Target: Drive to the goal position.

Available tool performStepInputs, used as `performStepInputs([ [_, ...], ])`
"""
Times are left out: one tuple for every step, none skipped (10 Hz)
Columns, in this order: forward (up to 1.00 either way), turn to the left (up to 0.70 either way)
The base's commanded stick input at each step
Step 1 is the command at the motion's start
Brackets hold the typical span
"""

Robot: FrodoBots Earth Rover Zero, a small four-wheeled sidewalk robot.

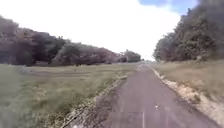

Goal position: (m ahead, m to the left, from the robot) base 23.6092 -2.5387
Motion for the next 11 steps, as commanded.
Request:
performStepInputs([
  [0.85, -0.34],
  [0.85, -0.34],
  [0.85, -0.34],
  [0.85, -0.33],
  [0.85, -0.26],
  [0.85, -0.20],
  [0.85, 0.00],
  [0.85, 0.00],
  [0.85, 0.00],
  [0.85, 0.00],
  [0.85, 0.00],
])
